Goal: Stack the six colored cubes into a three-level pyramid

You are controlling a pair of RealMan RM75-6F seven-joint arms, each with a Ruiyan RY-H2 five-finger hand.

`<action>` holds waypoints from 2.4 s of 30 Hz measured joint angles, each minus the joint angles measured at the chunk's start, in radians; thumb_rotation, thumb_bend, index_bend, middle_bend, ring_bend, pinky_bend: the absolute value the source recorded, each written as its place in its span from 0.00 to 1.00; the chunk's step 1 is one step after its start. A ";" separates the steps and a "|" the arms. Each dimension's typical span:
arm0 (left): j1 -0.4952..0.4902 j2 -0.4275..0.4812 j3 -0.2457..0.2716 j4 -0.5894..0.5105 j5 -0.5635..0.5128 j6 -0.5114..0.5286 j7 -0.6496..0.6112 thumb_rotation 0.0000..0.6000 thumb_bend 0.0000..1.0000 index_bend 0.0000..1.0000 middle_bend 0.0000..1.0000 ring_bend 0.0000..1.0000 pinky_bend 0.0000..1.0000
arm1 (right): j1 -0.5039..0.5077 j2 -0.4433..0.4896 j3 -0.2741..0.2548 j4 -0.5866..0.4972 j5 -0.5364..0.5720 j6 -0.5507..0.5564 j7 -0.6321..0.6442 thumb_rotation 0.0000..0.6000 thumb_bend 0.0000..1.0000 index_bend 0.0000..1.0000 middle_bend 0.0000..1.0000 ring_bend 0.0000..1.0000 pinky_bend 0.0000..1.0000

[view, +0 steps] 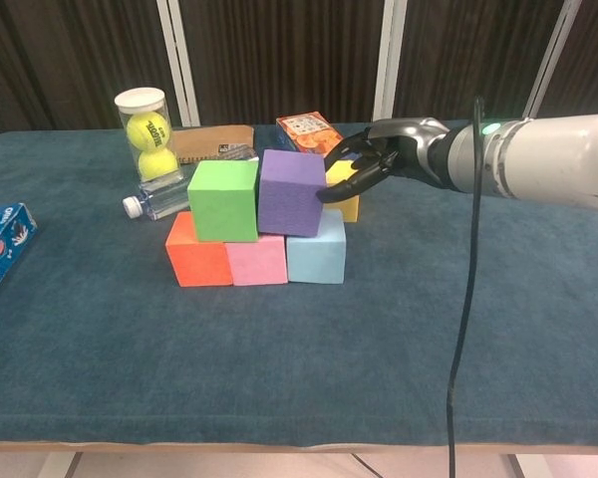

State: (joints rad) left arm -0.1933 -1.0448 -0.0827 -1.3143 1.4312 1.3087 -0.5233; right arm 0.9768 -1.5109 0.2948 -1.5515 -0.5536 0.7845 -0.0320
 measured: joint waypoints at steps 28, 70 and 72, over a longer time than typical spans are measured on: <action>0.004 -0.002 0.001 0.017 0.003 0.003 -0.025 0.78 0.02 0.21 0.18 0.06 0.05 | 0.002 -0.009 0.006 -0.004 0.023 0.000 -0.036 0.93 0.28 0.41 0.01 0.00 0.00; 0.016 0.008 -0.002 0.017 -0.001 0.018 -0.043 0.78 0.02 0.21 0.18 0.06 0.05 | -0.051 0.147 -0.019 -0.147 -0.060 -0.005 -0.031 0.93 0.28 0.06 0.00 0.00 0.00; 0.018 0.011 -0.003 0.016 -0.002 0.020 -0.045 0.78 0.02 0.21 0.18 0.06 0.05 | -0.072 0.188 -0.026 -0.185 -0.092 0.010 -0.032 0.91 0.28 0.08 0.00 0.00 0.00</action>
State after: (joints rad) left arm -0.1756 -1.0342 -0.0861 -1.2982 1.4287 1.3283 -0.5687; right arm 0.9049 -1.3234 0.2685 -1.7365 -0.6456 0.7944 -0.0638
